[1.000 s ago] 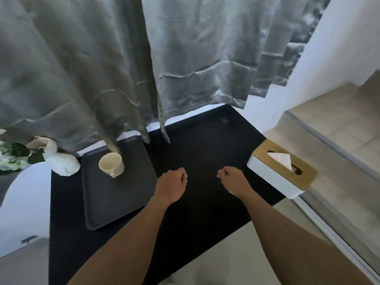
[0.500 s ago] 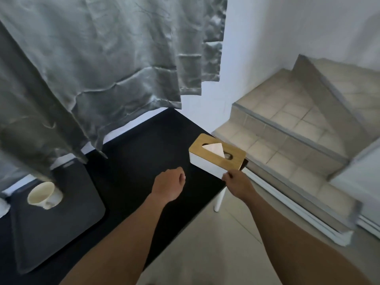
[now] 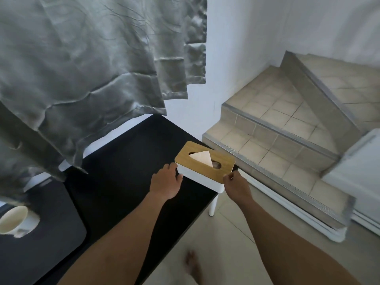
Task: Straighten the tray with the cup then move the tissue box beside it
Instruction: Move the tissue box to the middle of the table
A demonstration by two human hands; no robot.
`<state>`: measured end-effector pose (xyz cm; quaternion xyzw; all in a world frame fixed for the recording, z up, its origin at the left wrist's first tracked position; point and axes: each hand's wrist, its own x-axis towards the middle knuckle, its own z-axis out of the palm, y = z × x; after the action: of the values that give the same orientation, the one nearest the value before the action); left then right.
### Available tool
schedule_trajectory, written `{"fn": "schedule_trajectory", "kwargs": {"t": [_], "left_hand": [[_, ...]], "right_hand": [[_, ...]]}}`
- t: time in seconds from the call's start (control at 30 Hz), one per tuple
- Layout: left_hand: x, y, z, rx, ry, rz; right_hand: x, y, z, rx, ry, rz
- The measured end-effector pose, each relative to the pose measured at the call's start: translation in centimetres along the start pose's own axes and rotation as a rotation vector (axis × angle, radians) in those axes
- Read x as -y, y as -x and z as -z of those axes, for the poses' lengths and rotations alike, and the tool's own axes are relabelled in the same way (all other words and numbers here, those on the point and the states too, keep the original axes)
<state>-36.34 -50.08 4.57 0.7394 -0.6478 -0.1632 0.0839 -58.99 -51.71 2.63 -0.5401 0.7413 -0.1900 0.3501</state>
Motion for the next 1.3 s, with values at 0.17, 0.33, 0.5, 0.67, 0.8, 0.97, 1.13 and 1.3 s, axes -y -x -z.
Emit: {"fn": "schedule_trajectory", "kwargs": {"t": [0.17,0.33,0.5,0.67,0.8,0.97,1.13,1.3], "left_hand": [[-0.7,-4.4,-0.8,0.014,0.046,0.048],[-1.4,-9.2,-1.4,0.080,0.098,0.132],[-1.0,-12.5,-2.8,0.238,0.217,0.208],[-0.5,-14.2,-3.1,0.331,0.370,0.241],[0.2,-15.1,-2.7,0.324,0.342,0.255],[1.9,-15.4,-1.3,0.288,0.362,0.315],[5.2,-14.3,1.9,0.207,0.375,0.412],[14.4,-10.7,4.9,-0.007,0.450,0.776]], "right_hand": [[0.4,-2.5,-0.7,-0.014,-0.134,-0.115],[1.7,-5.8,-1.4,0.037,-0.282,-0.255],[2.0,-7.1,-2.4,0.089,-0.267,-0.327],[2.3,-8.1,-3.2,0.065,-0.204,-0.321],[3.2,-8.9,-3.4,0.057,-0.156,-0.306],[6.0,-10.1,-3.5,0.103,-0.072,-0.230],[10.6,-11.5,-5.3,0.153,-0.052,-0.118],[19.6,-11.8,-12.9,0.449,0.086,0.088]]}}
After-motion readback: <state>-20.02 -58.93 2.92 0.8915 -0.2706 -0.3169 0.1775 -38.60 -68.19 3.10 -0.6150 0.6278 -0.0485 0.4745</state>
